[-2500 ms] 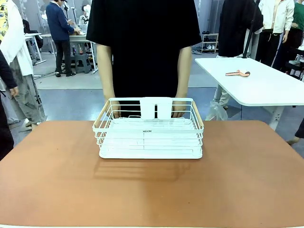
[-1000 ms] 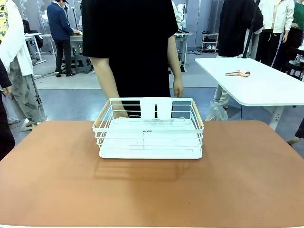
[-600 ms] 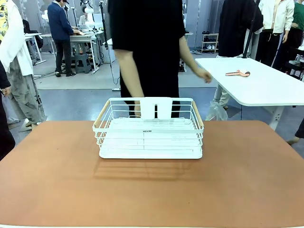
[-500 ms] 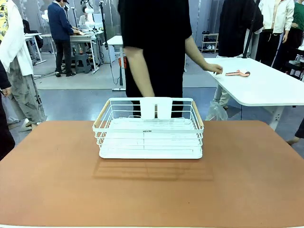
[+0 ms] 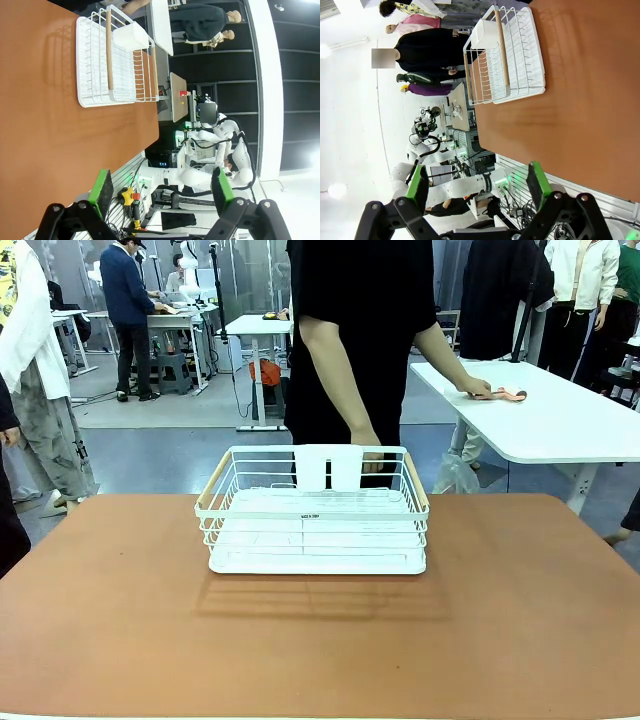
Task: Clean the table.
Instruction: Pick up the Lint Roller when the human hands it over.
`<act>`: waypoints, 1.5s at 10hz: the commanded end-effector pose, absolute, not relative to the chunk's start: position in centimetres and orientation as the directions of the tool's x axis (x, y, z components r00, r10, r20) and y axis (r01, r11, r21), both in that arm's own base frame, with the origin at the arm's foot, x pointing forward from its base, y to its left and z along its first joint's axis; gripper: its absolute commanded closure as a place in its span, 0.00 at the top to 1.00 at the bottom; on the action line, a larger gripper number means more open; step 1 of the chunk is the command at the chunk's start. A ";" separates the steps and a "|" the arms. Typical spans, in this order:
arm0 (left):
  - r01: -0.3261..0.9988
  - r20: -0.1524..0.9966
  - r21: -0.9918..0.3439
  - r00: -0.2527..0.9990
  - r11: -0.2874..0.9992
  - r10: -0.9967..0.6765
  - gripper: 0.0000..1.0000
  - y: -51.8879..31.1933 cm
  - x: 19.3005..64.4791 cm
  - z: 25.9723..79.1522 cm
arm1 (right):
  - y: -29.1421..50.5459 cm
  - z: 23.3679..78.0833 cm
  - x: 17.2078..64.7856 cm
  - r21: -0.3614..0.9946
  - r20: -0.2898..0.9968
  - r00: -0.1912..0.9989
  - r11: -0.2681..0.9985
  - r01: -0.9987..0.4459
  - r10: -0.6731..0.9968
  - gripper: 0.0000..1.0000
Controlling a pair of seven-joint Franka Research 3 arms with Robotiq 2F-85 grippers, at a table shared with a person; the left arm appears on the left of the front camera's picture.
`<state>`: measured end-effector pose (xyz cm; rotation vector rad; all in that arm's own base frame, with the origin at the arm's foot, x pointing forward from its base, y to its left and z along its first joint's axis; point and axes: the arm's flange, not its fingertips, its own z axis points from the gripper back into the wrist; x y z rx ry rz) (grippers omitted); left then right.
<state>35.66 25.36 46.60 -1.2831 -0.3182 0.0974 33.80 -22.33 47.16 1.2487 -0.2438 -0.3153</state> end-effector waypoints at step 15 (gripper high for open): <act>0.112 0.187 -0.950 0.952 0.292 0.244 1.00 25.4 35.3 47.0 | -22.3 47.3 33.7 0.957 0.015 0.932 0.276 0.092 -0.362 1.00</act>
